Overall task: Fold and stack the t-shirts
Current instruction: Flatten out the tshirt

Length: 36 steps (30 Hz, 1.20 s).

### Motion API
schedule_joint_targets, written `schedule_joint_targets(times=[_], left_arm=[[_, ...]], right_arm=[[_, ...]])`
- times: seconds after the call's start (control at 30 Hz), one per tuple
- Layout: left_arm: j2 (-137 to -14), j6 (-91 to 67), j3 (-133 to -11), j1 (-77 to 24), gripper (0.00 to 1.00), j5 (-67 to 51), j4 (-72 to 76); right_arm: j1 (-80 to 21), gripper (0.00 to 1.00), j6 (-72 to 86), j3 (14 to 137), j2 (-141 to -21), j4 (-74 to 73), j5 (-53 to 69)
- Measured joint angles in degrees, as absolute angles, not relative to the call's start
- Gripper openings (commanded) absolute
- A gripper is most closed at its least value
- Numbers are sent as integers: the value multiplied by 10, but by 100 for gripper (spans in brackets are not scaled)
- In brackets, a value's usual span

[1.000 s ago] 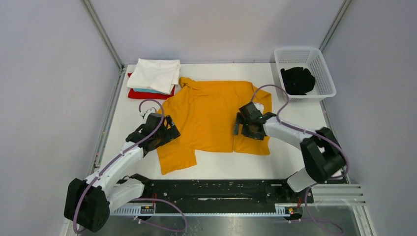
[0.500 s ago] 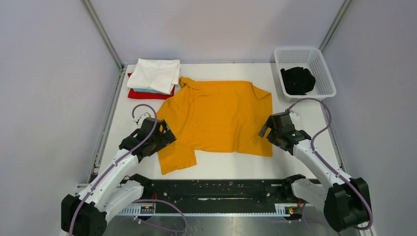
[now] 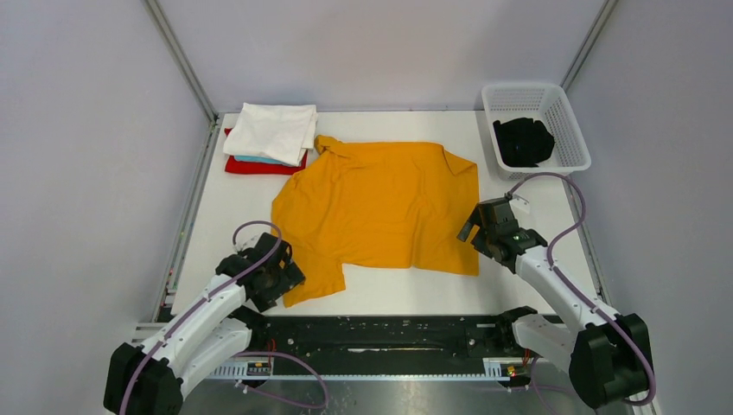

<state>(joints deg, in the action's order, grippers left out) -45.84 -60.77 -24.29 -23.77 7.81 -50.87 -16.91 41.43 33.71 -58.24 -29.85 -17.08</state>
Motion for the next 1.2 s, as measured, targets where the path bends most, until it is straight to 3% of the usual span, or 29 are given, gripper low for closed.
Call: schedule_joint_targets(times=[0.2,0.37,0.5,0.9,1.2], left_arm=[[-466,-645,-238,-260,51,77,-505],[-471,-666,-232,-279,31,72,-493],[-482,-674,-231,-292,0,69,-490],[-470,-644,-251,-306,0,82,-484],[-458,-615,-255,-306,0,82,-453]], right_arm=[[-169,99,410,337,-606,-298,-171],[-169,100,409,337,-609,-298,-171],[-169,99,409,337,-608,-298,-171],[-166,97,420,337,-552,-366,-195],[-164,71,449,295,-552,-397,-129]])
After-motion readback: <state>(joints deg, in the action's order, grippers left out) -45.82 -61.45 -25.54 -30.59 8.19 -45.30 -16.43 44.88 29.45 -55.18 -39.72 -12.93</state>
